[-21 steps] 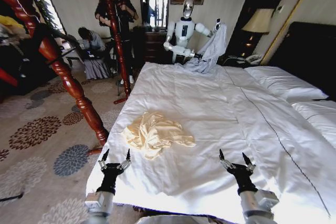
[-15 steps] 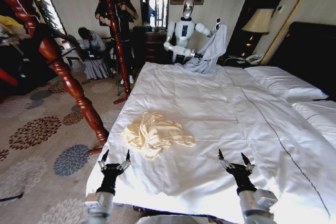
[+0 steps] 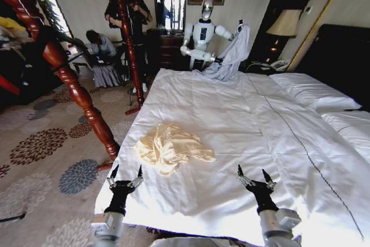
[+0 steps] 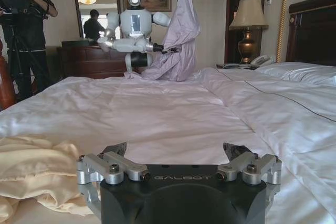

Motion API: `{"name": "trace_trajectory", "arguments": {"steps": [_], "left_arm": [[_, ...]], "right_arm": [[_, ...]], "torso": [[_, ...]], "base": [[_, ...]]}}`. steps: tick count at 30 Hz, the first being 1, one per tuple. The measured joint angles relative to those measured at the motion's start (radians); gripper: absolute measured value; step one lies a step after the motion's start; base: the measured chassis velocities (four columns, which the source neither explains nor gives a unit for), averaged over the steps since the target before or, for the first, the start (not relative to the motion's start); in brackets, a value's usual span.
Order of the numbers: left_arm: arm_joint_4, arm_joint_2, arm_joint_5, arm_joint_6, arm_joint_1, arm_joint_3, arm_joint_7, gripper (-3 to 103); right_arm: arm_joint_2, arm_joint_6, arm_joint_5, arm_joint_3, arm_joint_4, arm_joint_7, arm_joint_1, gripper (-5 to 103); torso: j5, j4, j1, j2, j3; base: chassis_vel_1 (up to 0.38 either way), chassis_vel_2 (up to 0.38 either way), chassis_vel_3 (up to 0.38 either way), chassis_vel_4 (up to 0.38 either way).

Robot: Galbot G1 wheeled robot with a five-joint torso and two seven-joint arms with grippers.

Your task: Pick up the clothes from the bed and hang them on the clothes hanger.

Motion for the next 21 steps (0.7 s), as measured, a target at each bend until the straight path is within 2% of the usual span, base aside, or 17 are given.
{"name": "trace_trajectory", "arguments": {"steps": [5, 8, 9, 13, 14, 15, 17, 19, 20, 21], "left_arm": [[0.004, 0.002, -0.004, -0.001, 0.001, -0.004, 0.0, 100], [0.01, 0.003, 0.003, -0.002, 0.005, -0.002, 0.0, 100], [0.01, 0.003, 0.003, -0.002, 0.005, -0.002, 0.0, 100], [0.011, 0.005, 0.003, -0.002, 0.009, -0.005, 0.0, 100], [0.015, 0.007, 0.002, -0.001, 0.008, -0.005, 0.0, 100], [0.015, 0.007, 0.002, -0.001, 0.008, -0.005, 0.0, 100], [0.025, 0.015, 0.003, 0.001, 0.003, 0.0, 0.0, 100], [0.033, 0.022, 0.01, 0.001, 0.004, 0.003, 0.0, 100], [0.033, 0.022, 0.01, 0.001, 0.004, 0.003, 0.0, 100], [0.034, 0.028, 0.009, 0.001, 0.006, 0.001, 0.0, 100]], "right_arm": [[-0.033, -0.02, 0.033, -0.004, 0.002, -0.006, -0.002, 100], [-0.073, -0.077, 0.137, -0.022, -0.007, 0.022, 0.019, 100], [-0.073, -0.077, 0.137, -0.022, -0.007, 0.022, 0.019, 100], [-0.115, -0.131, 0.239, -0.031, -0.021, 0.032, 0.051, 100], [-0.13, -0.161, 0.291, -0.031, -0.023, 0.036, 0.068, 100], [-0.13, -0.161, 0.291, -0.031, -0.023, 0.036, 0.068, 100], [-0.152, -0.222, 0.411, -0.015, -0.027, 0.053, 0.102, 100], [-0.181, -0.315, 0.611, 0.021, -0.035, 0.088, 0.164, 100], [-0.181, -0.315, 0.611, 0.021, -0.035, 0.088, 0.164, 100], [-0.199, -0.354, 0.69, 0.039, -0.04, 0.104, 0.194, 100]], "torso": [[0.0, 0.0, 0.0, 0.0, 0.0], [0.0001, 0.0001, 0.0, 0.0, 0.0], [0.0001, 0.0001, 0.0, 0.0, 0.0], [0.0001, 0.0001, 0.0, 0.0, 0.0], [0.0001, 0.0001, 0.0, 0.0, 0.0], [0.0001, 0.0001, 0.0, 0.0, 0.0], [0.0001, -0.0002, 0.0, 0.0, 0.0], [0.0001, 0.0001, 0.0, 0.0, 0.0], [0.0001, 0.0001, 0.0, 0.0, 0.0], [0.0001, 0.0002, 0.0, 0.0, 0.0]], "base": [[0.0, 0.0, 0.0, 0.0], [0.0, 0.0, 0.0, 0.0], [0.0, 0.0, 0.0, 0.0], [0.0, 0.0, 0.0, 0.0], [0.0, 0.0, 0.0, 0.0], [0.0, 0.0, 0.0, 0.0], [0.0, 0.0, 0.0, 0.0], [0.0, 0.0, 0.0, 0.0], [0.0, 0.0, 0.0, 0.0], [0.0, 0.0, 0.0, 0.0]]}}
